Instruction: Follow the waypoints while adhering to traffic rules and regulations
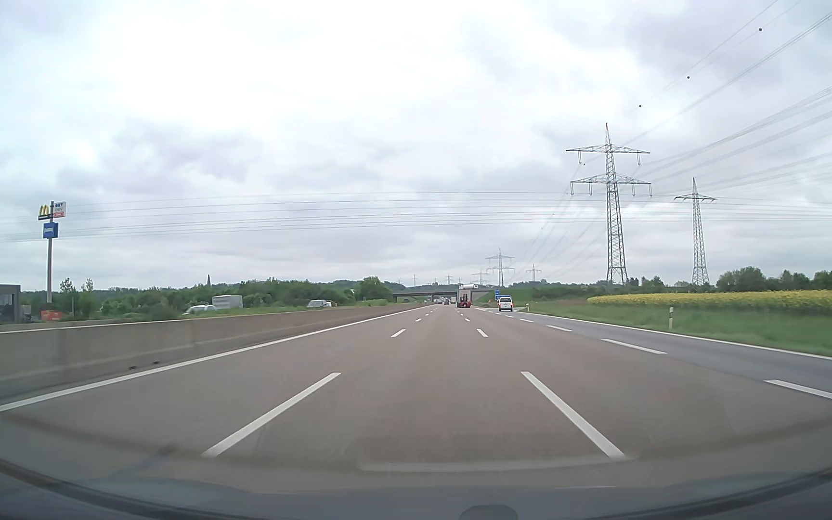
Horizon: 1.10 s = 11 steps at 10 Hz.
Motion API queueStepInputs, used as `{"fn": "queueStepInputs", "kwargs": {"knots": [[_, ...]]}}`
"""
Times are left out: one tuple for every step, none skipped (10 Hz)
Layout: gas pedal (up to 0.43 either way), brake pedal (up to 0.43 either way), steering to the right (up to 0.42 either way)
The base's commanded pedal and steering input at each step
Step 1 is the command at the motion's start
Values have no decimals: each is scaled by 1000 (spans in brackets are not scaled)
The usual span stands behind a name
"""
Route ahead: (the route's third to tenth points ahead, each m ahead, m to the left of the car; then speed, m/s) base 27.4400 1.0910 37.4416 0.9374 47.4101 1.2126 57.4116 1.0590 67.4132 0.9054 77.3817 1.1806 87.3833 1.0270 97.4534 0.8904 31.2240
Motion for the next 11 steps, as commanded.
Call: {"fn": "queueStepInputs", "kwargs": {"knots": [[268, 0, -1], [268, 0, -1], [268, 0, -1], [268, 0, 0], [280, 0, 0], [280, 0, 0], [280, 0, 0], [280, 0, 0], [280, 0, 0], [280, 0, 0], [280, 0, 0]]}}
